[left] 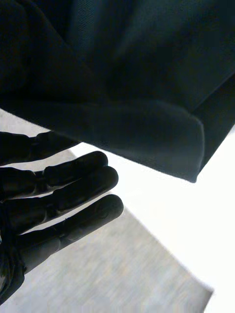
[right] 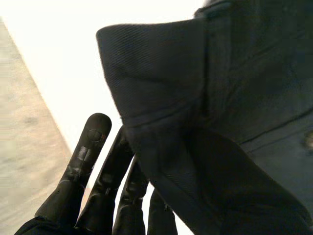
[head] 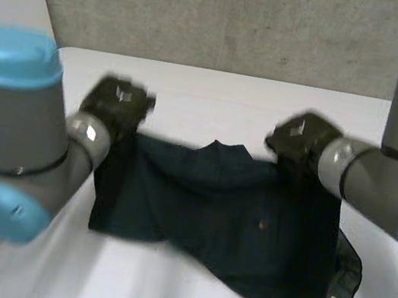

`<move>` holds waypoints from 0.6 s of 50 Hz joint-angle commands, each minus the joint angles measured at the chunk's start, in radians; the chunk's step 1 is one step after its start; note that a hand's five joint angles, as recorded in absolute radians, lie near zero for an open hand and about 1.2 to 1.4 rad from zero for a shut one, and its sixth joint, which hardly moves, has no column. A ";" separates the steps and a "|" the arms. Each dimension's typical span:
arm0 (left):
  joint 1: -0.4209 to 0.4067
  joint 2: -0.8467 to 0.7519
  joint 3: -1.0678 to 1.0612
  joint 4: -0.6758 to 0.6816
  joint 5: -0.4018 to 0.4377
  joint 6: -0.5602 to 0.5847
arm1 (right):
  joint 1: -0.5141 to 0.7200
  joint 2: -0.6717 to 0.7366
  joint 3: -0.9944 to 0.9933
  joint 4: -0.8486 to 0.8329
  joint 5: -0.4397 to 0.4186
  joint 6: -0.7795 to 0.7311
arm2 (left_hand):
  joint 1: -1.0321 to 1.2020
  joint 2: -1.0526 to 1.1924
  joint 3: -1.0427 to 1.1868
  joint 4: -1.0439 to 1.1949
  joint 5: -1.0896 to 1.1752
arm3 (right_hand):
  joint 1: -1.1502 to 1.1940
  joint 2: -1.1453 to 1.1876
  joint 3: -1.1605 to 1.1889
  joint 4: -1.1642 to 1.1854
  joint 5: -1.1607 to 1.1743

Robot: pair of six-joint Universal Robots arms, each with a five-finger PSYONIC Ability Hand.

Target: Fold the shorts.

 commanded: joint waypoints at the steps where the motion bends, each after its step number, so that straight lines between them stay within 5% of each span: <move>1: 0.003 -0.049 0.446 0.105 -0.088 0.093 | 0.003 0.040 -0.365 -0.332 0.147 0.009 | -0.024 -0.035 -0.035 -0.034 -0.029 | 0.426 0.227 0.220 0.208 0.252; 5: 0.001 -0.012 0.572 0.232 -0.090 0.047 | 0.020 -0.023 -0.394 -0.631 0.183 0.064 | -0.177 -0.188 -0.188 -0.187 -0.182 | 0.426 0.227 0.220 0.208 0.252; 10: 0.015 0.138 0.481 0.399 -0.094 -0.042 | 0.025 -0.199 -0.183 -0.904 0.174 0.158 | -0.139 -0.151 -0.150 -0.149 -0.144 | 0.426 0.227 0.220 0.208 0.252; 22: 0.070 0.246 -0.070 0.493 -0.078 -0.077 | 0.055 -0.229 0.225 -0.816 0.098 0.167 | -0.116 -0.127 -0.126 -0.125 -0.121 | 0.426 0.227 0.220 0.208 0.252; 30: 0.060 0.116 -0.374 0.588 0.008 -0.062 | 0.061 -0.049 0.391 -0.773 0.101 0.169 | -0.116 -0.127 -0.126 -0.125 -0.121 | 0.426 0.227 0.220 0.208 0.252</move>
